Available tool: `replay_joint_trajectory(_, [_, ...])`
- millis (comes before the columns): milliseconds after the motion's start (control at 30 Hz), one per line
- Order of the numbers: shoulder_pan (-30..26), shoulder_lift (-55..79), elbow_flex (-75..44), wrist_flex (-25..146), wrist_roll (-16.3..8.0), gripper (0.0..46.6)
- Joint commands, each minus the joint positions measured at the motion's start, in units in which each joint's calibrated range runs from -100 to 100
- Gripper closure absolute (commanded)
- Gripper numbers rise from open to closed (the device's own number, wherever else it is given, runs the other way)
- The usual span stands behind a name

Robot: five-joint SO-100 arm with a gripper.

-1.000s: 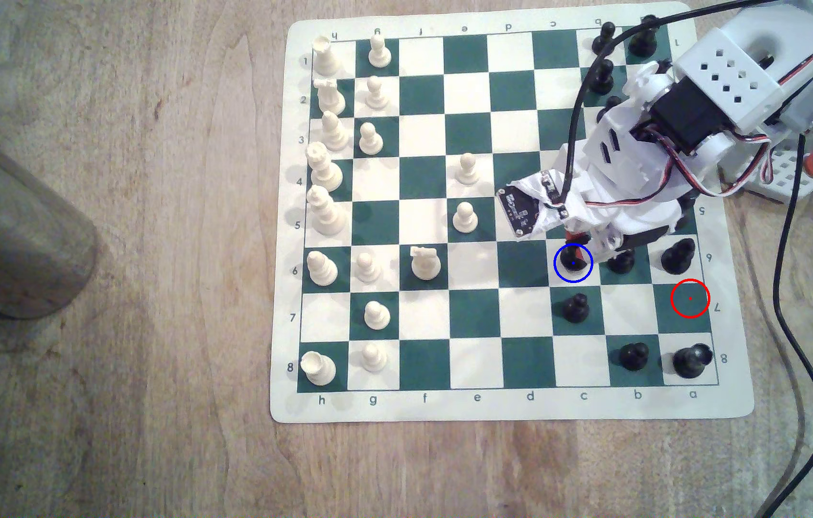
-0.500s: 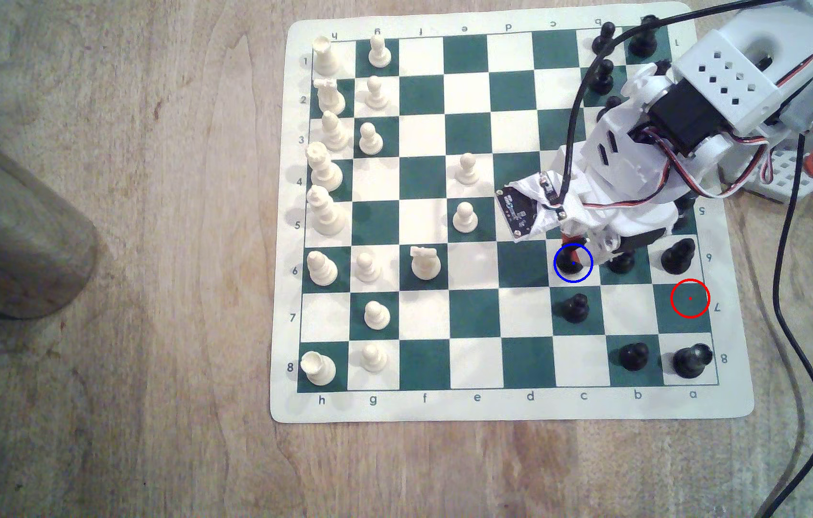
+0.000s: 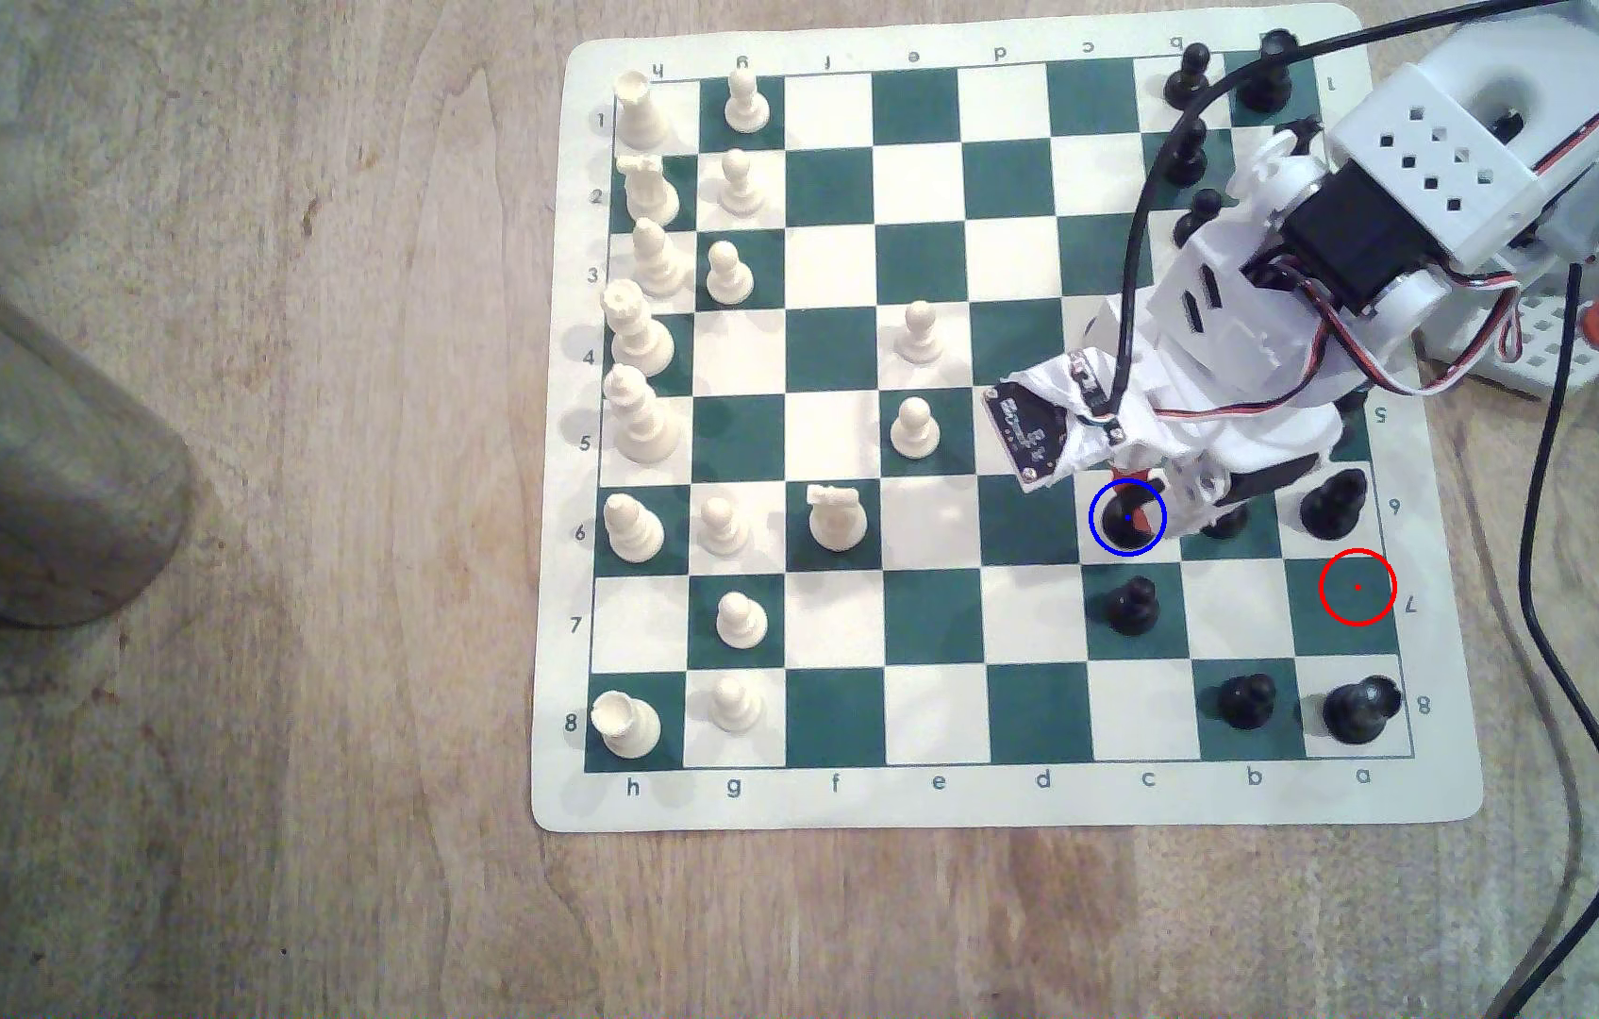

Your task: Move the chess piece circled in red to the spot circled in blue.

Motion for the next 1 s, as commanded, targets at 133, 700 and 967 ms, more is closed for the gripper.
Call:
replay_joint_trajectory(133, [-0.1,-3.4,-0.7,-0.3,0.1,29.1])
replay_joint_trajectory(700, [1.4,-25.0,4.3,11.0,1.2,26.1])
replay_joint_trajectory(967, [4.3,-36.5,3.8,21.6,1.6,25.6])
